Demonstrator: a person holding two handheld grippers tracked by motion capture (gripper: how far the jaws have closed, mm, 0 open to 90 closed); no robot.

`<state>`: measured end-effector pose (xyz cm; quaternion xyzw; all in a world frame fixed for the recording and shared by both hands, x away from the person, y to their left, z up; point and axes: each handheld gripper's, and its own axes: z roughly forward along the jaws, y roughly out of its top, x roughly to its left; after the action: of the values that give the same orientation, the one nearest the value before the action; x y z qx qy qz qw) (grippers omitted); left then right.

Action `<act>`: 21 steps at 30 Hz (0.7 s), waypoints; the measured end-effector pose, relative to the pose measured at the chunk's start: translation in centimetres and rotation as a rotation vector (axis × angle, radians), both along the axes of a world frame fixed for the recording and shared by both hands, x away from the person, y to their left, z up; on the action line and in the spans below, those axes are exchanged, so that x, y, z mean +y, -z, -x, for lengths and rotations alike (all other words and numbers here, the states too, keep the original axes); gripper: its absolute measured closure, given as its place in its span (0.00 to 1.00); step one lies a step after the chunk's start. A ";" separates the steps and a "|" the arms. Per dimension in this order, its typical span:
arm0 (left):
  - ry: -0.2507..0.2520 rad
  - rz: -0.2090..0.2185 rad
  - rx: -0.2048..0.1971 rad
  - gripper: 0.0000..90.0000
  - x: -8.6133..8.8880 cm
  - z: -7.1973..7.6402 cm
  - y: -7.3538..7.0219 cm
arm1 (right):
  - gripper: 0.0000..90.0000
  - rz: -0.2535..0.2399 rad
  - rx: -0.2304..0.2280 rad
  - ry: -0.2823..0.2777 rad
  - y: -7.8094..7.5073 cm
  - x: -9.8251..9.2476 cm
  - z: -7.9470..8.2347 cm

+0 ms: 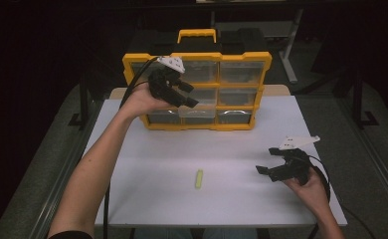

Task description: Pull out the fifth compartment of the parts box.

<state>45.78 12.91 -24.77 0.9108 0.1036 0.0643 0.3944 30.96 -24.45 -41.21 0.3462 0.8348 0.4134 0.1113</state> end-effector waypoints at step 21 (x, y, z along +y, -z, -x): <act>0.022 -0.087 0.015 0.59 -1.0 -0.8 1.8 | 0.15 0.001 0.004 -0.007 0.0 0.0 0.0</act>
<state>46.60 11.92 -26.60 0.9286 0.0937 0.0576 0.3543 30.96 -24.44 -41.25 0.3440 0.8364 0.4127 0.1083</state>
